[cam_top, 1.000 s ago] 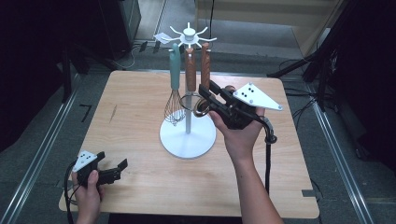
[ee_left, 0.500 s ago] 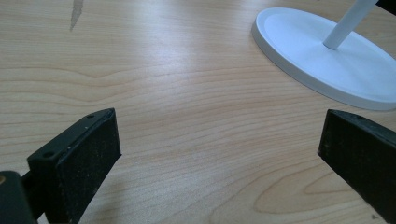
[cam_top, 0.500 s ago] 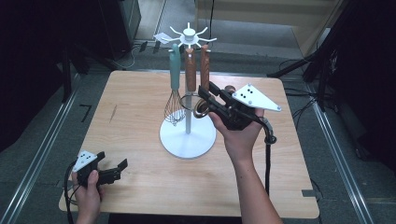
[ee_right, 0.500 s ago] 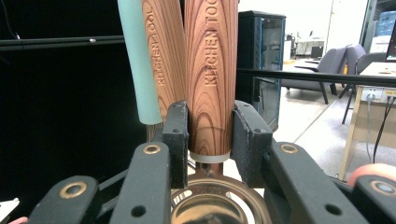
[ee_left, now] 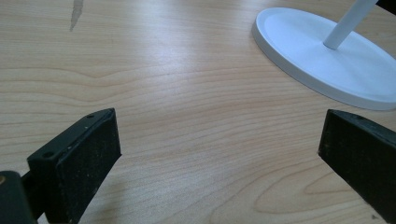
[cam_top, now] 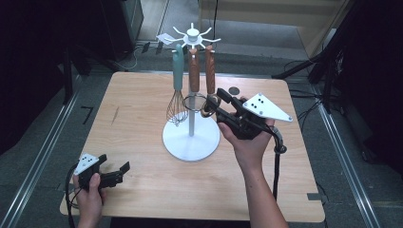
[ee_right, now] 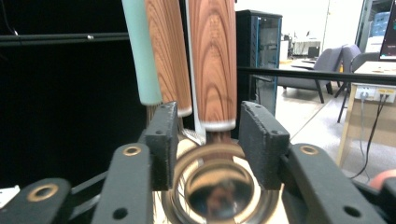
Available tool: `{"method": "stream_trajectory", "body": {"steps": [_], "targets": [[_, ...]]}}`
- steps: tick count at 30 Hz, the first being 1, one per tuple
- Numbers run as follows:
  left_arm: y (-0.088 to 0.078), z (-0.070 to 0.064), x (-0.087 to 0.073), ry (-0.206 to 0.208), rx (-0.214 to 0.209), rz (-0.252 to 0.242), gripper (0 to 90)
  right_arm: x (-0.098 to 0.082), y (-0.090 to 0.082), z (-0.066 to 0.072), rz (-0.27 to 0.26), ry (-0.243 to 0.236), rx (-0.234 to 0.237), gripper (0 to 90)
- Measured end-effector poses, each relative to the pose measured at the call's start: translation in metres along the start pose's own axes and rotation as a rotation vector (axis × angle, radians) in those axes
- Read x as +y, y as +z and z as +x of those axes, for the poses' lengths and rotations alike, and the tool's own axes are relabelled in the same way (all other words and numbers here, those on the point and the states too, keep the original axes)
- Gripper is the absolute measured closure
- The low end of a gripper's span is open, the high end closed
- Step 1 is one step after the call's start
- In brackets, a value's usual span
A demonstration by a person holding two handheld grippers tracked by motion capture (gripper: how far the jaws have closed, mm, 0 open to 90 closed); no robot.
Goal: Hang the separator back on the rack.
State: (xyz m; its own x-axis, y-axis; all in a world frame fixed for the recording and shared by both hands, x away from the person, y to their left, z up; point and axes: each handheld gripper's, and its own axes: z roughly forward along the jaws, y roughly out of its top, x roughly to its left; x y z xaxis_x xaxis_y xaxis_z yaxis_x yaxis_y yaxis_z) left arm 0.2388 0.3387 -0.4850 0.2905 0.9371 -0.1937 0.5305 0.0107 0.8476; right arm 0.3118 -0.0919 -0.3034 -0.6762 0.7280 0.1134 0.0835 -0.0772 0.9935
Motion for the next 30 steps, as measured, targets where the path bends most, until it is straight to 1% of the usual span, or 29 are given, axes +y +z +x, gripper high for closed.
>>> {"method": "stream_trajectory", "body": {"steps": [5, 7, 10, 12, 16, 18, 21, 24, 27, 30], "targets": [[0.000, 0.000, 0.000, -0.001, 0.002, -0.002, 0.0, -0.013, -0.006, -0.004, 0.017, 0.013, -0.031, 46.3], [0.000, 0.000, 0.000, 0.001, 0.002, -0.001, 0.0, -0.019, -0.010, -0.006, 0.018, 0.012, -0.032, 41.6], [0.000, 0.000, 0.000, 0.006, 0.002, 0.002, 0.0, -0.029, -0.013, -0.009, 0.037, 0.006, -0.043, 35.4], [0.000, 0.000, 0.000, 0.006, 0.000, 0.001, 0.0, -0.036, -0.014, -0.011, 0.052, 0.004, -0.060, 31.5], [0.000, -0.001, 0.000, 0.007, 0.000, 0.000, 0.0, -0.049, -0.020, -0.014, 0.071, 0.029, -0.076, 24.4], [-0.001, -0.001, 0.000, 0.012, 0.002, 0.001, 0.0, -0.056, -0.022, -0.015, 0.082, 0.027, -0.091, 21.3], [-0.001, -0.001, 0.000, 0.011, 0.000, -0.001, 0.0, -0.069, -0.026, -0.017, 0.105, 0.039, -0.099, 19.1], [0.000, -0.001, 0.000, 0.012, -0.001, -0.001, 0.0, -0.079, -0.029, -0.020, 0.124, 0.060, -0.090, 18.4], [0.000, -0.001, 0.000, 0.012, 0.000, 0.001, 0.0, -0.091, -0.033, -0.022, 0.144, 0.076, -0.099, 16.9], [-0.001, -0.001, 0.000, 0.013, -0.001, 0.001, 0.0, -0.101, -0.038, -0.023, 0.154, 0.075, -0.110, 16.2]]}}
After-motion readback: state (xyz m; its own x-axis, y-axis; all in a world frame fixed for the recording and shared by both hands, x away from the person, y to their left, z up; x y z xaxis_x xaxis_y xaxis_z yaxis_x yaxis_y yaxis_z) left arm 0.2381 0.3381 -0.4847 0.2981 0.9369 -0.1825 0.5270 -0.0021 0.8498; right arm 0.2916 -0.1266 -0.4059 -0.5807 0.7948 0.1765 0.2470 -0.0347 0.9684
